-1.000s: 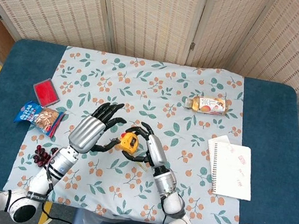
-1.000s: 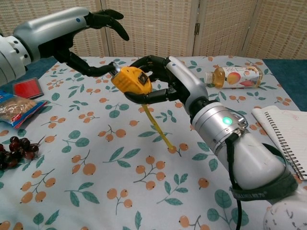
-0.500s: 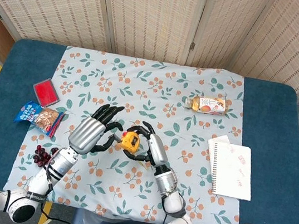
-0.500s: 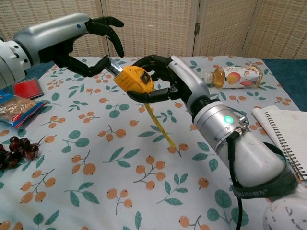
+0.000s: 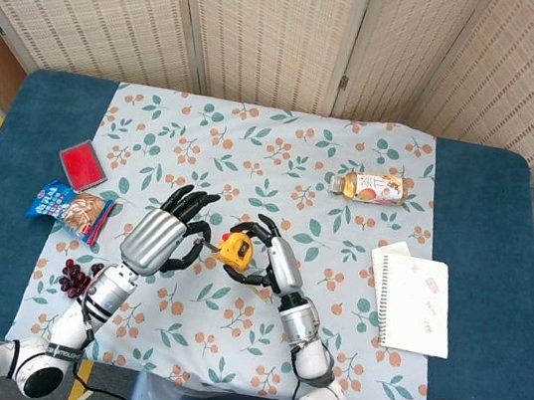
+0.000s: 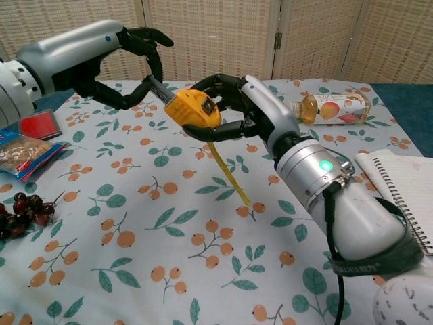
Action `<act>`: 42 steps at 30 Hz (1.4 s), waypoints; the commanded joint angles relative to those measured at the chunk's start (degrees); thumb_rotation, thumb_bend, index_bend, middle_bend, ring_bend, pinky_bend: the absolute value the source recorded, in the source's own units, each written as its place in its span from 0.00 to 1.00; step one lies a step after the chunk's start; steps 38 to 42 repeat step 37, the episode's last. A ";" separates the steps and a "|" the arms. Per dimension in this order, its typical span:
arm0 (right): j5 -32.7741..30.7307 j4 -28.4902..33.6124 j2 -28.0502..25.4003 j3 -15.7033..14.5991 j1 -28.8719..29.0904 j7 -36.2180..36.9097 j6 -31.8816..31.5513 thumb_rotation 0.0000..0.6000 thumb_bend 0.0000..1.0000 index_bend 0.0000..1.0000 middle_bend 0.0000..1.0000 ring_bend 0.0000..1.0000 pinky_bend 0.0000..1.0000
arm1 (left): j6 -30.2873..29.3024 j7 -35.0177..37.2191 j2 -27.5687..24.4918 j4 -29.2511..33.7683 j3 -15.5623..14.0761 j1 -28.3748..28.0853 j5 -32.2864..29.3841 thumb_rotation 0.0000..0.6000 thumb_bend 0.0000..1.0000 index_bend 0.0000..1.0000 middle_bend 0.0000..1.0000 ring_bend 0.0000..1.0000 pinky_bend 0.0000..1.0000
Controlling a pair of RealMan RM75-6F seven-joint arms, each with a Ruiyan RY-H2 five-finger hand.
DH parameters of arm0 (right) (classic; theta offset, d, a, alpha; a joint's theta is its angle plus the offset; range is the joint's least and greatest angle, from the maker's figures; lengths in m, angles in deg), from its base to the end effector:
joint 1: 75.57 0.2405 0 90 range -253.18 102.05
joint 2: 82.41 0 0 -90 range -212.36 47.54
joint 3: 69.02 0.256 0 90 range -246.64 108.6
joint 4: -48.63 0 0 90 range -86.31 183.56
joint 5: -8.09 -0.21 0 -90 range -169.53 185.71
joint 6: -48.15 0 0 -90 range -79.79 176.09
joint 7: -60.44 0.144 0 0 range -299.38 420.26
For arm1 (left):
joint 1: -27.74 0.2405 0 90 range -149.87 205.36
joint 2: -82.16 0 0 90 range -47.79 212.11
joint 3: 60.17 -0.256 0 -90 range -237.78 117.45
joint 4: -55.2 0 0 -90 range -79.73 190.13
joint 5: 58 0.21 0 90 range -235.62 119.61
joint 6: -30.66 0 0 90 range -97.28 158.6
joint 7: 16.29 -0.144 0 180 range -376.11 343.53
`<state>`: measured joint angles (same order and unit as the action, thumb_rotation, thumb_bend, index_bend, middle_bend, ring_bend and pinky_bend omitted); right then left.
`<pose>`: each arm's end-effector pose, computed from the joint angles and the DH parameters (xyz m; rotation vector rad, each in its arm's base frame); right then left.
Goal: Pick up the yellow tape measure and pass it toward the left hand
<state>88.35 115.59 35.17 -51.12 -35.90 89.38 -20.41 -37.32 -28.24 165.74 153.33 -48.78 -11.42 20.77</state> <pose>-0.0686 -0.3132 -0.0957 1.3264 -1.6635 1.8361 -0.0945 0.3100 0.0354 -1.8005 -0.8660 -1.3633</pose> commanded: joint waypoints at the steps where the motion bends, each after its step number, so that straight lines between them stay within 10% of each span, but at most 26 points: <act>1: 0.14 0.18 -0.64 -0.28 -0.31 -0.80 -0.26 1.00 0.38 0.59 0.47 0.39 0.07 | -1.90 1.12 0.64 -1.49 -0.18 0.73 1.64 1.00 0.61 0.58 0.16 0.14 0.00; 42: 2.54 1.39 -22.97 -12.04 -15.28 4.22 -3.82 1.00 0.38 0.59 0.48 0.39 0.07 | -5.01 33.78 -0.36 -27.92 -0.14 7.31 1.90 1.00 0.61 0.58 0.22 0.20 0.00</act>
